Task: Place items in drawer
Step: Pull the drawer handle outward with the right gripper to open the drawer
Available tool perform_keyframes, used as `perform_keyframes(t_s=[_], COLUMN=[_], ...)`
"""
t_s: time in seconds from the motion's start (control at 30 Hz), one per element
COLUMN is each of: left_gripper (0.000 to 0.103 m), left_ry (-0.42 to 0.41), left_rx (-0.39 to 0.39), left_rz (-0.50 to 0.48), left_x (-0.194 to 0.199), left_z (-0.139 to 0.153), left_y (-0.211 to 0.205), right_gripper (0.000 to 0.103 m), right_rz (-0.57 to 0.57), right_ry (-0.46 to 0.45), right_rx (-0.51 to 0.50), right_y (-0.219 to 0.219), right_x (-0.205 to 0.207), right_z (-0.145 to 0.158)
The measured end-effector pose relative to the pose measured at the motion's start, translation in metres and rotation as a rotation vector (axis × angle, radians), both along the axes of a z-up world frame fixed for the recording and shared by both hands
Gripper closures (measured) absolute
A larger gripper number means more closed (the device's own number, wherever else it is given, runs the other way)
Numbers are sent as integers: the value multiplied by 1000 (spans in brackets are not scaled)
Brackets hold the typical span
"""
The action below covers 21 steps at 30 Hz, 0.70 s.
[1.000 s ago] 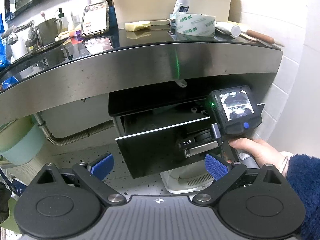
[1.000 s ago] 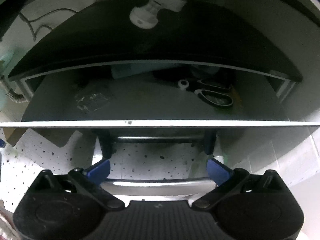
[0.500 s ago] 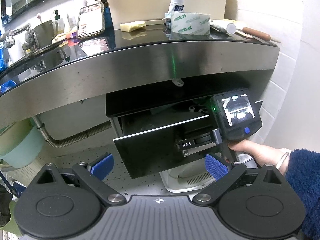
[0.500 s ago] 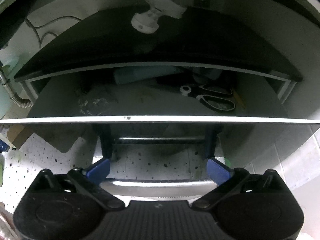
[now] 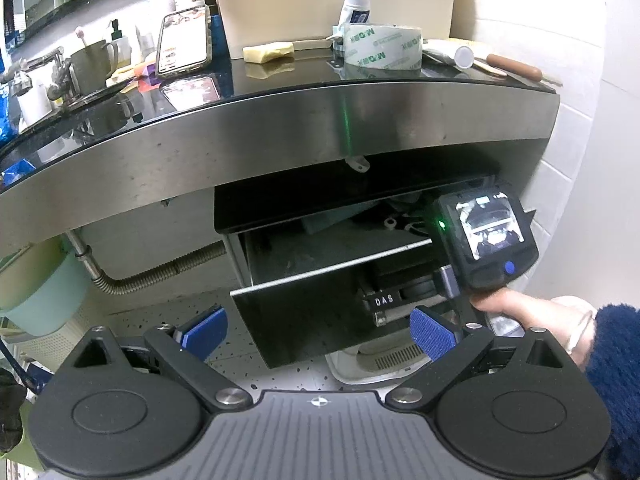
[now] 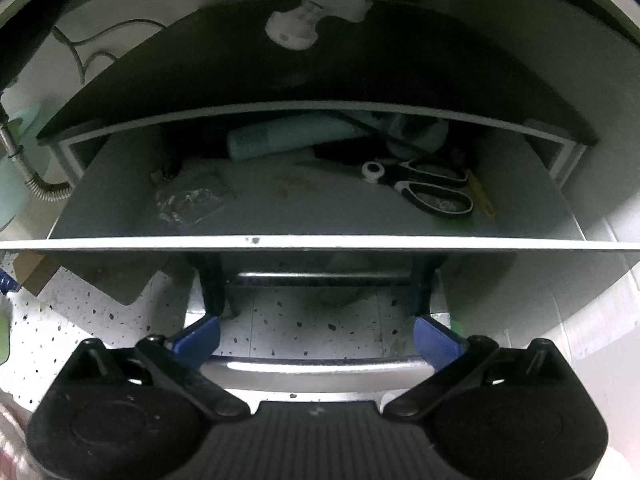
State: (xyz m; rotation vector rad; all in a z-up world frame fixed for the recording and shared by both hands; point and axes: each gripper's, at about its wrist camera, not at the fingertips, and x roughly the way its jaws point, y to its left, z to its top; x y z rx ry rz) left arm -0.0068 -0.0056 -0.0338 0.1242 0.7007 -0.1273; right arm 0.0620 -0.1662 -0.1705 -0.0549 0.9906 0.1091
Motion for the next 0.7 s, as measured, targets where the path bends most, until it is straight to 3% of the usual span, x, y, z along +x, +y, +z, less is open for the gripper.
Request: perform_keyframes(t_s=[0.7], left_gripper=[4], left_ry=[16], left_rx=[9], left_rz=[9], left_x=[1], left_z=[1], left_y=[0], right_gripper=[0], right_rz=[-2], right_ry=[36], right_rx=[-1], right_y=[3], right_x=[8], right_z=[-3])
